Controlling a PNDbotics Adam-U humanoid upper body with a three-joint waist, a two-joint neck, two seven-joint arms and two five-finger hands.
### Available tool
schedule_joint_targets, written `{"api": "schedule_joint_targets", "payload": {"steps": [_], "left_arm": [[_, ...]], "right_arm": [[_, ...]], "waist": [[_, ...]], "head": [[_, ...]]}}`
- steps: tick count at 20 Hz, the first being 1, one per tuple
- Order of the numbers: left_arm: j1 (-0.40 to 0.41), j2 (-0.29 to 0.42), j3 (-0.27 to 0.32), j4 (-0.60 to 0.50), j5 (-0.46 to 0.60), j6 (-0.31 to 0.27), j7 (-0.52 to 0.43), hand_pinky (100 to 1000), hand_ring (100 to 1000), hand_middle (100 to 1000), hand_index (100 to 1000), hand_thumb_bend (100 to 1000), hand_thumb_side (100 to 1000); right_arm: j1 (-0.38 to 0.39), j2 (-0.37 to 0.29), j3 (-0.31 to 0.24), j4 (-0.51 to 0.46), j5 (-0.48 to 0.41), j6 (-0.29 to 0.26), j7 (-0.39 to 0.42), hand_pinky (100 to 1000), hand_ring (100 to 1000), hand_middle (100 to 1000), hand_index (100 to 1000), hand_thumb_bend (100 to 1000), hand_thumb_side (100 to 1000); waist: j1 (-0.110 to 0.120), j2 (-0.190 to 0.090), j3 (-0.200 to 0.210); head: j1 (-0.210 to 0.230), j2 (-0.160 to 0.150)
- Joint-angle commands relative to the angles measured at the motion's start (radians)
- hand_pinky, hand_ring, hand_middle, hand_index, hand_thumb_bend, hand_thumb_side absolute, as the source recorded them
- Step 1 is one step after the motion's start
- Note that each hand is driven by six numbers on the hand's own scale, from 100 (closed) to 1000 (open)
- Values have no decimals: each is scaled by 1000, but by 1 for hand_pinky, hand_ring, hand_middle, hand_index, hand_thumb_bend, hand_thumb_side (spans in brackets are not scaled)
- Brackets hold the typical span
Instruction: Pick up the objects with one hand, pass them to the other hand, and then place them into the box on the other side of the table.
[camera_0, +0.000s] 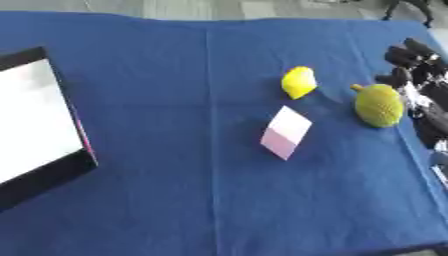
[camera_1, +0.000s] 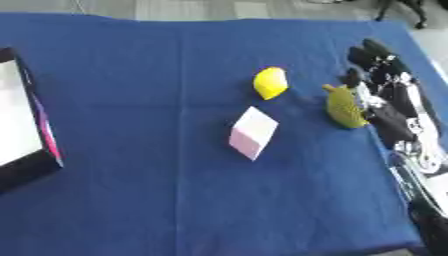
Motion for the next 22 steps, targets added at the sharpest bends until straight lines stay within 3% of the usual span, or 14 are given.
{"api": "schedule_joint_targets", "payload": {"steps": [1,8,13,22], "left_arm": [[-9,28,6,-9,-3,-2,-3,998,911,744,749,146,789],[-8,36,4,-6,-6,-3,-6,998,911,743,748,143,790],[-9,39,0,-4,-9,-3,-9,999,911,744,747,142,792],[-9,43,-8,-1,-11,-2,-17,1000,915,745,748,141,791]], "right_arm": [[13,-72,-2,-20,62,-9,18,747,922,832,905,240,269],[80,-160,-17,-20,121,4,-21,756,919,833,902,271,284],[112,-219,7,-20,182,18,-20,762,915,833,898,303,306],[79,-339,57,-20,228,73,-43,765,904,828,891,341,322]], "waist": [[11,-6,-1],[6,-6,-1],[5,-6,-3],[1,-14,-6]], "head": [[-3,-9],[-1,-12],[-2,-9],[-7,-5]]}}
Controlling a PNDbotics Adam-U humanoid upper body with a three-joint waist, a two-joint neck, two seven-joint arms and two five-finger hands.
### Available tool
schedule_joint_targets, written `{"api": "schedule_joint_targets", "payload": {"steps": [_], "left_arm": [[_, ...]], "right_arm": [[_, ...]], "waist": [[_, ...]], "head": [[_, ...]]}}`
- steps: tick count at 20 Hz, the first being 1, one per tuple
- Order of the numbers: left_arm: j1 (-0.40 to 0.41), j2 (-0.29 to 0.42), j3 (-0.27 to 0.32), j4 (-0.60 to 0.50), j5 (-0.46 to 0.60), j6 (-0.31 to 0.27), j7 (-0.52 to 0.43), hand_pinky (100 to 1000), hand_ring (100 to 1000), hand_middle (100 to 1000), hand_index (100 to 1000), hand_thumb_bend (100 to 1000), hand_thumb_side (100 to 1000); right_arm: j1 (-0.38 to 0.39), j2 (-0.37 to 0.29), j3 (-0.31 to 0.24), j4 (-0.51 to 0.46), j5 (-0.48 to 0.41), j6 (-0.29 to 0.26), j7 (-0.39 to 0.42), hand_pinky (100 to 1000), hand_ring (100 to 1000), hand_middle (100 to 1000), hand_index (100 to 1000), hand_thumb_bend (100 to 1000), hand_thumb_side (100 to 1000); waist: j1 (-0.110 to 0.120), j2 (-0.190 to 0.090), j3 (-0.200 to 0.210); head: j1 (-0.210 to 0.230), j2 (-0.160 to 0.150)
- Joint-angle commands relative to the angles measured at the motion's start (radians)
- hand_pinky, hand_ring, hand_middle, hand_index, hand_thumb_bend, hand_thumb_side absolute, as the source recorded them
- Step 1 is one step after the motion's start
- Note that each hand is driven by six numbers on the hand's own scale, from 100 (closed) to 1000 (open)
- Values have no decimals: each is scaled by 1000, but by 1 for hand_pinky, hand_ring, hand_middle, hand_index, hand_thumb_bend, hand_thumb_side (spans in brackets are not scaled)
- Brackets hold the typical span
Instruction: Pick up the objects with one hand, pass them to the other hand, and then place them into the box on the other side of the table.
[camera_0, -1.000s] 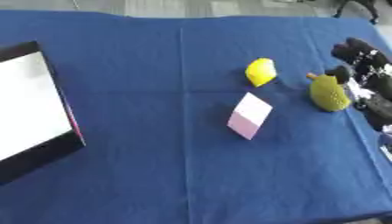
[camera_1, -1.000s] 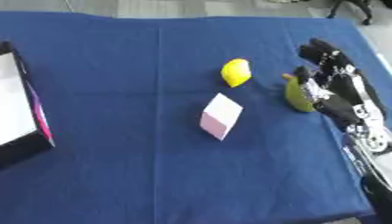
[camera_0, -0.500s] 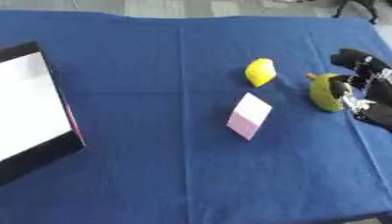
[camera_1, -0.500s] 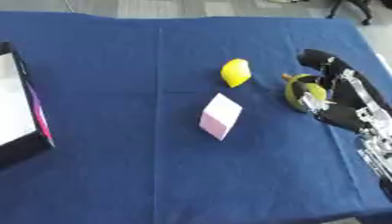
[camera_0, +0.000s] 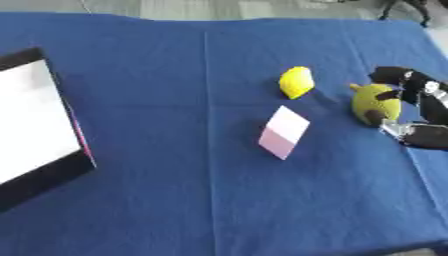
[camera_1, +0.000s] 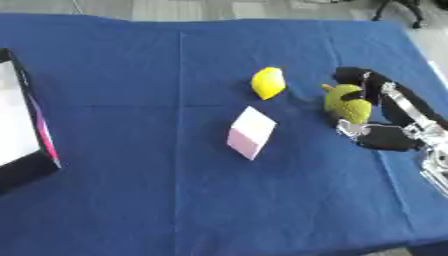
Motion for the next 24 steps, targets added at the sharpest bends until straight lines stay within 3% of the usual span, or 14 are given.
{"api": "schedule_joint_targets", "payload": {"steps": [1,9,16,24], "left_arm": [[-9,35,-1,-9,-2,-2,-7,1000,915,745,748,141,791],[-3,40,-5,-6,-4,1,-14,1000,918,746,748,141,792],[1,47,-7,-4,-5,3,-16,1000,919,747,748,142,792],[7,54,-10,1,-8,7,-19,1000,920,747,748,143,794]], "right_arm": [[-20,-84,5,-16,3,17,-6,765,903,828,891,341,322],[-101,-205,33,-16,-56,67,15,765,891,825,888,360,340],[-169,-291,71,-16,-54,157,95,766,879,823,895,380,431],[-236,-373,137,-16,-27,261,175,778,872,825,893,434,474]], "waist": [[0,-15,-2],[-8,-27,-5],[-17,-35,-6],[-27,-47,-9]], "head": [[-6,-4],[-10,5],[-18,8],[-22,8]]}}
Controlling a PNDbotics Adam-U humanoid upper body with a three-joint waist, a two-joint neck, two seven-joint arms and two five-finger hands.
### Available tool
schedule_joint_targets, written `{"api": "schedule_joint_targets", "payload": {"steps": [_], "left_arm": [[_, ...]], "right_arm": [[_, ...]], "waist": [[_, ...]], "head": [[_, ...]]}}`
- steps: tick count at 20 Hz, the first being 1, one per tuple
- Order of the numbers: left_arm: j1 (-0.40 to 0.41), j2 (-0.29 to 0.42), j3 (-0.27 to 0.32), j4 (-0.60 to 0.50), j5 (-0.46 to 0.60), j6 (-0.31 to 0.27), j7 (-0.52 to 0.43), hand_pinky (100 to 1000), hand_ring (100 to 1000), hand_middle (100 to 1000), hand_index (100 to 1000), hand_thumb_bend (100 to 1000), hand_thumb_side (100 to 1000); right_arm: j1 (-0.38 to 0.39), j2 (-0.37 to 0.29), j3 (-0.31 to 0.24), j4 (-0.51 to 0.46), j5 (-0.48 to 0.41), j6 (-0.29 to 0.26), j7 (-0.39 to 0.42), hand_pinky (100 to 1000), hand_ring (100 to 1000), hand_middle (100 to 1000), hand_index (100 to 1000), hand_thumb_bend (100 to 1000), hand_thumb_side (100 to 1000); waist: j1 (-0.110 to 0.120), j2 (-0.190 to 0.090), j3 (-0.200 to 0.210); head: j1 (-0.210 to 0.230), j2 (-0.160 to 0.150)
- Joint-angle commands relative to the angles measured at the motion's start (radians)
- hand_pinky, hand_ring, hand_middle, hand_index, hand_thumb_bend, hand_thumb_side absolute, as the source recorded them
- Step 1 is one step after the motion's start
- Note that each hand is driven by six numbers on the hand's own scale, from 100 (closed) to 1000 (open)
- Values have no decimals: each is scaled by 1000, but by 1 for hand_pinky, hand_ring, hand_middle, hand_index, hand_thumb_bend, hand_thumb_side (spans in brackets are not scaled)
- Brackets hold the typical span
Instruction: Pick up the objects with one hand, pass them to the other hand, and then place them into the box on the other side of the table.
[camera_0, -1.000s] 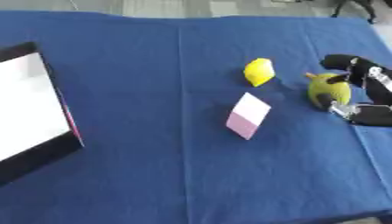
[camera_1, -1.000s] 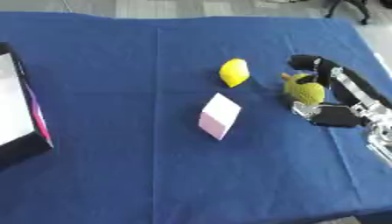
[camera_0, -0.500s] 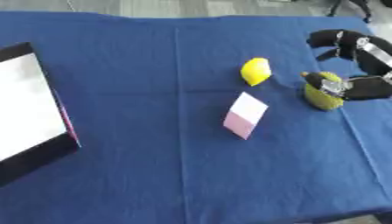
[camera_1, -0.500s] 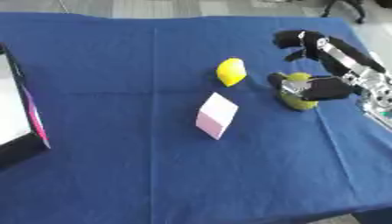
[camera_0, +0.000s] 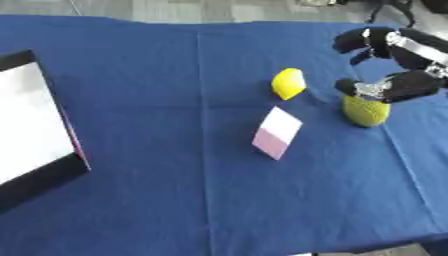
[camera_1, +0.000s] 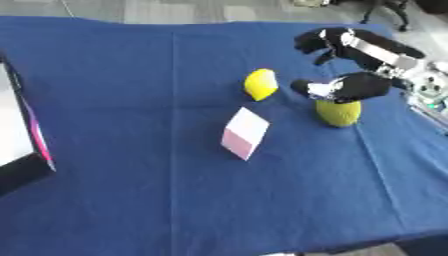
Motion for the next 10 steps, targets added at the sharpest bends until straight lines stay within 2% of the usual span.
{"api": "schedule_joint_targets", "payload": {"steps": [1,6,10], "left_arm": [[-7,36,1,-7,-4,0,-4,1000,920,747,748,143,794],[-6,37,-2,-5,-5,1,-7,1000,921,744,743,144,794],[-7,36,-3,-5,-4,3,-8,1000,921,743,742,144,794]], "right_arm": [[-25,-59,14,-9,13,32,22,777,872,824,893,436,475],[-60,-73,40,-9,20,80,44,777,865,821,890,471,485],[-84,-78,59,-9,59,114,69,770,842,805,878,503,507]], "waist": [[-11,-34,0],[-15,-37,3],[-16,-39,8]], "head": [[-6,2],[-8,2],[-13,2]]}}
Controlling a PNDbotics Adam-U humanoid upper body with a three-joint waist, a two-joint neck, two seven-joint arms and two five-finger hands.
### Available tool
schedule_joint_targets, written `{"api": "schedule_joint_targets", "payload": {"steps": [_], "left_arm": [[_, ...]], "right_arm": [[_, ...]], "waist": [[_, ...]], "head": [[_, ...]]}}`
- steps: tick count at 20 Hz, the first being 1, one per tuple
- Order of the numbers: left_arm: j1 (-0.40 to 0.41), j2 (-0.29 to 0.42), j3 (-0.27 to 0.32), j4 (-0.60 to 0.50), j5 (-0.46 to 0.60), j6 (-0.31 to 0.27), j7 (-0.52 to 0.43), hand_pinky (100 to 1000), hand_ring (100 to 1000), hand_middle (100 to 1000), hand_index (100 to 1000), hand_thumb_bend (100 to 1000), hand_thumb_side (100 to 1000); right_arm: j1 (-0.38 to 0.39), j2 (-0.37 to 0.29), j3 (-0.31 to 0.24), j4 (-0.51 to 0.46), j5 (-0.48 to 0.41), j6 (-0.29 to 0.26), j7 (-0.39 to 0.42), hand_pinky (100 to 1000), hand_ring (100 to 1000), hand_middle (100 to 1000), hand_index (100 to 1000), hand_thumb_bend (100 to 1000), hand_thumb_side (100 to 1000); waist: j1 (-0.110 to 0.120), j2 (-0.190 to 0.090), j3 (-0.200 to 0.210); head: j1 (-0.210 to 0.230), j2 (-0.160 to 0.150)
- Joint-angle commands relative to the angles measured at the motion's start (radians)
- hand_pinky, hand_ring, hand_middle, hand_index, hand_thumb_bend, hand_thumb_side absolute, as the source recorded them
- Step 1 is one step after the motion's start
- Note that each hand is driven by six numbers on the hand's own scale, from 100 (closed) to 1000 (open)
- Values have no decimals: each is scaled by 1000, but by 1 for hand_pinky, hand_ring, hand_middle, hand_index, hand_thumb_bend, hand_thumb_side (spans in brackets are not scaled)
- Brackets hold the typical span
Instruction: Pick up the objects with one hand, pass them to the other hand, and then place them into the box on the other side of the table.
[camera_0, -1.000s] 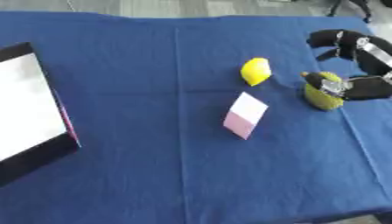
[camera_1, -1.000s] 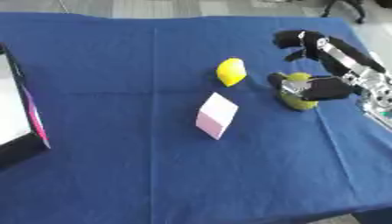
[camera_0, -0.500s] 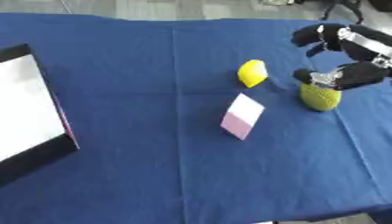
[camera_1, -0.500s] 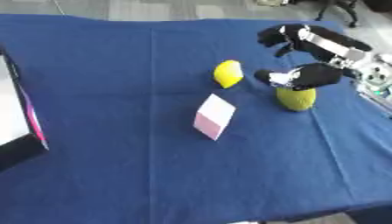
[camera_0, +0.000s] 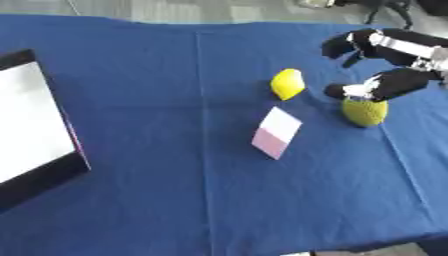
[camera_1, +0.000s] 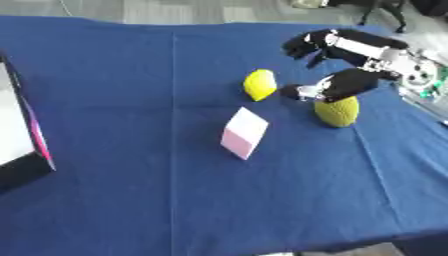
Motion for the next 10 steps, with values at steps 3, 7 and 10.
{"api": "schedule_joint_targets", "payload": {"steps": [3,7,10], "left_arm": [[-9,35,2,-9,-2,1,-4,1000,920,742,741,145,795],[-5,36,0,-6,-4,4,-5,1000,919,740,740,146,796],[5,42,2,0,-7,6,-2,1000,919,739,739,147,798]], "right_arm": [[-30,-43,18,-9,67,35,39,766,812,794,869,516,533],[-58,-27,56,-9,135,54,87,770,803,789,863,540,557],[-95,-7,86,-9,166,66,139,773,805,793,867,545,562]], "waist": [[-11,-34,3],[-15,-41,1],[-21,-52,-8]], "head": [[-10,-1],[-13,-1],[-8,-1]]}}
